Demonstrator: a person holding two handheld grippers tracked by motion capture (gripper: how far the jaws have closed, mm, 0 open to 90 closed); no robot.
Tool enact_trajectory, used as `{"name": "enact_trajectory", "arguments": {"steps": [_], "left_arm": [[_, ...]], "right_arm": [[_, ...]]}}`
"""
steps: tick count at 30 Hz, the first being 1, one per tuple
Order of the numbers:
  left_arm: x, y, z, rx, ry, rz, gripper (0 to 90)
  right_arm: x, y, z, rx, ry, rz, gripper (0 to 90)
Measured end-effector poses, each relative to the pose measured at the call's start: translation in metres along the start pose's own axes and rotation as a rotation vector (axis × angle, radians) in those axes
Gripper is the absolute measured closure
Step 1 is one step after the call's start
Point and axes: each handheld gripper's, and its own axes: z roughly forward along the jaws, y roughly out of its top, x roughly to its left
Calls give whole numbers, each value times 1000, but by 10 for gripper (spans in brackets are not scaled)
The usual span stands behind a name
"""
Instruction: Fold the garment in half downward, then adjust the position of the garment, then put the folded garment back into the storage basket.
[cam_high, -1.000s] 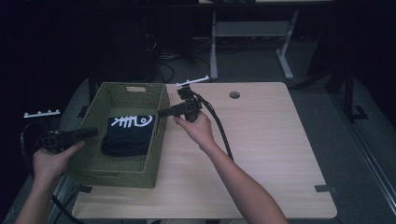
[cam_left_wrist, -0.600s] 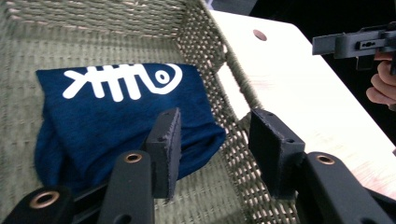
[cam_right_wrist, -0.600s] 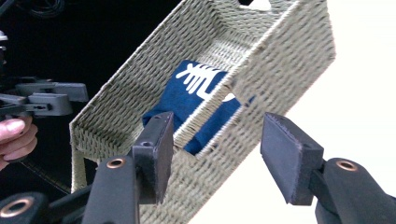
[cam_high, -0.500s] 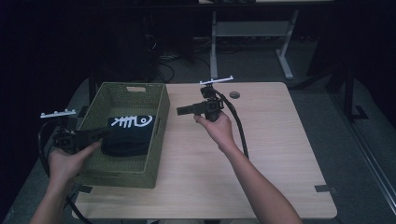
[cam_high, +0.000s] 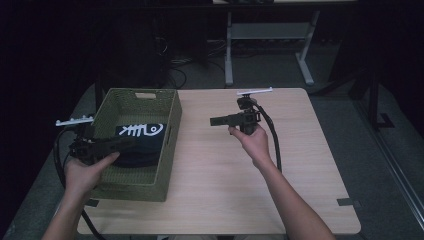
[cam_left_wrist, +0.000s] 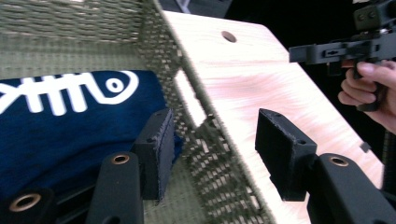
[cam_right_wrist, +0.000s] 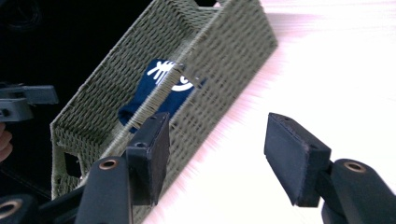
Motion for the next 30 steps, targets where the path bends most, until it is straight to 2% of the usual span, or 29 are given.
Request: {"name": "enact_trajectory", "arguments": {"steps": [4,11,14,22,30], "left_arm": [[-9,1,7,6,-25,19,459],[-25,4,21,18,-64,37,450],[-32,6,26,23,-75,48,444],[-47,6,40,39,-107,75,438],[-59,6,58,52,-145,83,433]], "right_arm": [[-12,-8,-16,-9,-27,19,400],[-24,-17,-32,-28,-42,42,391],[-33,-24,-41,-41,-53,67,375],[-45,-41,-53,-49,-61,98,364],[-56,-48,-64,-61,-74,119,359]]}}
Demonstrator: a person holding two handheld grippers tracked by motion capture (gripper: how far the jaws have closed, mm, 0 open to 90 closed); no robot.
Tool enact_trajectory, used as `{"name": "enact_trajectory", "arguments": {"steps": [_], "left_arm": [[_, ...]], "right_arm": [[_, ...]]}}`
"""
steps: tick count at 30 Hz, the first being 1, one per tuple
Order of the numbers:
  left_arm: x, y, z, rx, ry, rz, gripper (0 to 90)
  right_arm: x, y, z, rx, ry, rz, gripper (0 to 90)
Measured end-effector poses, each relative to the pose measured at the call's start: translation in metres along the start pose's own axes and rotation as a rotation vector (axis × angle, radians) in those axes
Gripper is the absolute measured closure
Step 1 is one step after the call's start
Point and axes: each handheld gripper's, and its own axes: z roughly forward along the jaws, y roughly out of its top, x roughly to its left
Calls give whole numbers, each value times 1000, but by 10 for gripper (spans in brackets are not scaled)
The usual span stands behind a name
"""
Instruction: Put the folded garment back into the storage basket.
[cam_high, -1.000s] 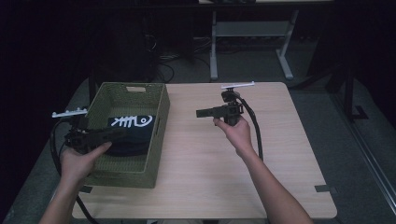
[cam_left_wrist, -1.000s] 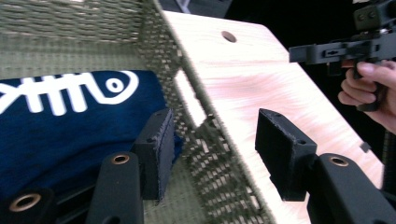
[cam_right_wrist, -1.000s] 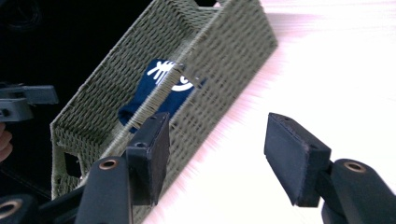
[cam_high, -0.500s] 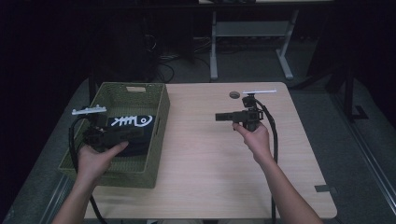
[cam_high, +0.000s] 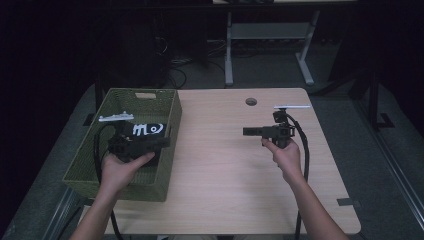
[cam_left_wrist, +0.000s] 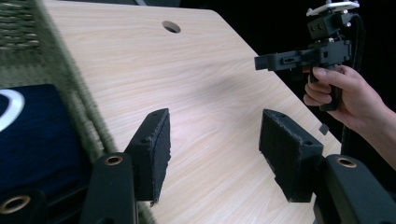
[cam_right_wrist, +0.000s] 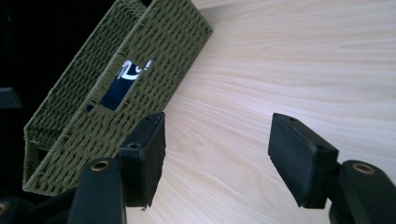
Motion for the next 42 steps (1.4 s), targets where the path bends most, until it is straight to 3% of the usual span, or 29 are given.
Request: {"name": "enact_trajectory", "arguments": {"steps": [14,42], "left_arm": [[-17,1,35,29,-41,17,416],[-26,-6,73,41,-67,5,391]], "right_arm": [[-20,-12,-25,-19,-23,31,346],[-59,-44,-54,-23,-61,105,333]]}}
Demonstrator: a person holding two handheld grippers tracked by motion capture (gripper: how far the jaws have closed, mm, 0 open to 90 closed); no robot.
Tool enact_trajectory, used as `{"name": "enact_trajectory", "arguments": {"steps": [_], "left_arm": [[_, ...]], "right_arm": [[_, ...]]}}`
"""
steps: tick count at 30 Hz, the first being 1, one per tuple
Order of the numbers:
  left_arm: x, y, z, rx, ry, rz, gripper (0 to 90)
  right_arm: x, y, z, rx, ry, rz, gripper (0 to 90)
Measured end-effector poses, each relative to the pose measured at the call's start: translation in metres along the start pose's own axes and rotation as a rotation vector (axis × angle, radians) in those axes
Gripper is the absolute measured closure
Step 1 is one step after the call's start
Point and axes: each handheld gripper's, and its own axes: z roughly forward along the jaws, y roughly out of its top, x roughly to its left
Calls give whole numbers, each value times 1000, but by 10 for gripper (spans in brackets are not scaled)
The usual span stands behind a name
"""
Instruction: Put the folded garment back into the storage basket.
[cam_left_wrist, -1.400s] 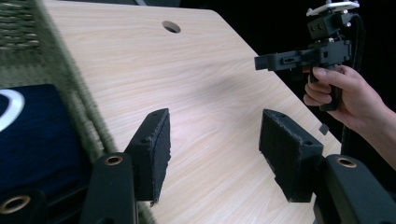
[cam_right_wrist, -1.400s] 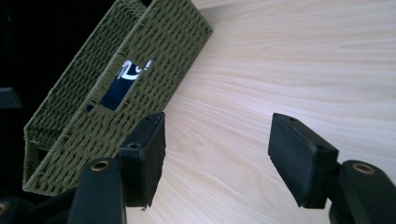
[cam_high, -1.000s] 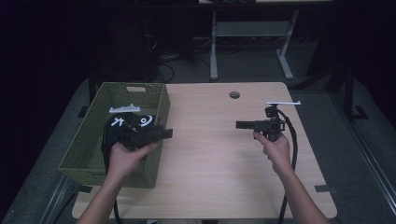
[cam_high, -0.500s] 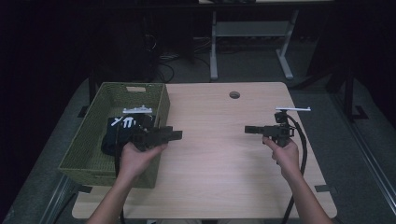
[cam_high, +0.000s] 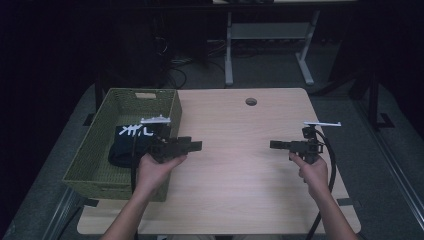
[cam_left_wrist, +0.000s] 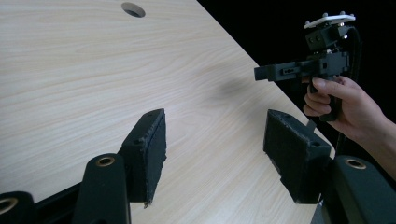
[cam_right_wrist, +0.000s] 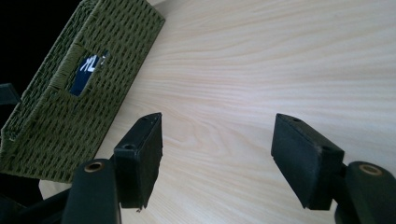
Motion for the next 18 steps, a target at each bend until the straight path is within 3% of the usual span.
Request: {"name": "enact_trajectory", "arguments": {"steps": [18], "left_arm": [[-10,-13,42,22,-33,-13,360]], "right_arm": [[-31,-25,-31,-18,-29,44,325]]}}
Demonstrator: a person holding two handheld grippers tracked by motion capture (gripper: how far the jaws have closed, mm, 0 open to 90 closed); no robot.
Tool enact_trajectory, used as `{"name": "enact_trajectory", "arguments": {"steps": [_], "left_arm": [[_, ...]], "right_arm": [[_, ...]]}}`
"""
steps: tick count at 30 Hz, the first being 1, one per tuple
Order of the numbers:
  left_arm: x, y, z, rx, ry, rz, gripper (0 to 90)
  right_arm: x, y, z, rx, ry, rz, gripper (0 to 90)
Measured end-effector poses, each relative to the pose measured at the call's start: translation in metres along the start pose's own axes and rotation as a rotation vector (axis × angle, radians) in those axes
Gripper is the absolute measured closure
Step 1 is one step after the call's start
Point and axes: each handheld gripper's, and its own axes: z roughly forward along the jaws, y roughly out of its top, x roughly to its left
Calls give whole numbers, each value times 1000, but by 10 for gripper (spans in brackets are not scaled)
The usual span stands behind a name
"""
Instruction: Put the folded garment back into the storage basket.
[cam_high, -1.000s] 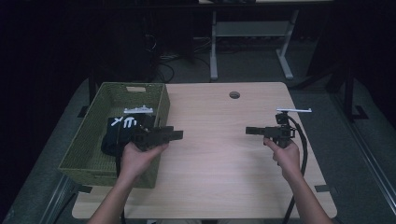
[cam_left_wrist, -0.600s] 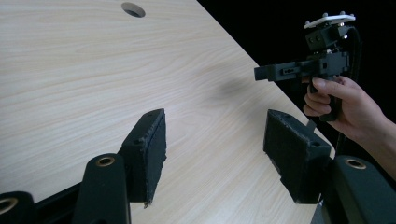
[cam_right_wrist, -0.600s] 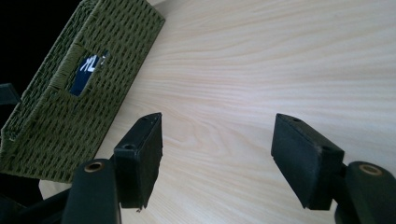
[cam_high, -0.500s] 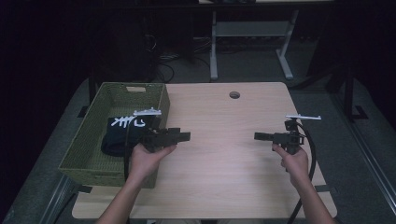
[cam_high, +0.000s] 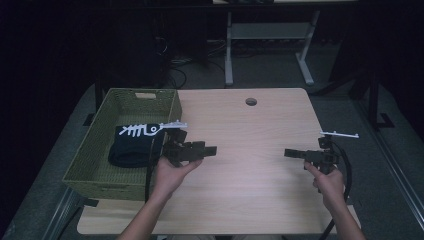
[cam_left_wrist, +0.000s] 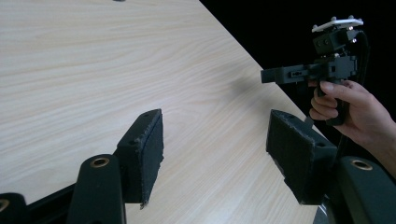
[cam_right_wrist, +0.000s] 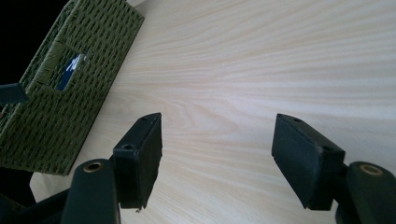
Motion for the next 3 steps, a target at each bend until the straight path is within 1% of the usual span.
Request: {"name": "enact_trajectory", "arguments": {"steps": [3], "left_arm": [[-3,-5,8,5,-15,2,350]], "right_arm": [[-4,-5,-5,-9,1,1,319]]}}
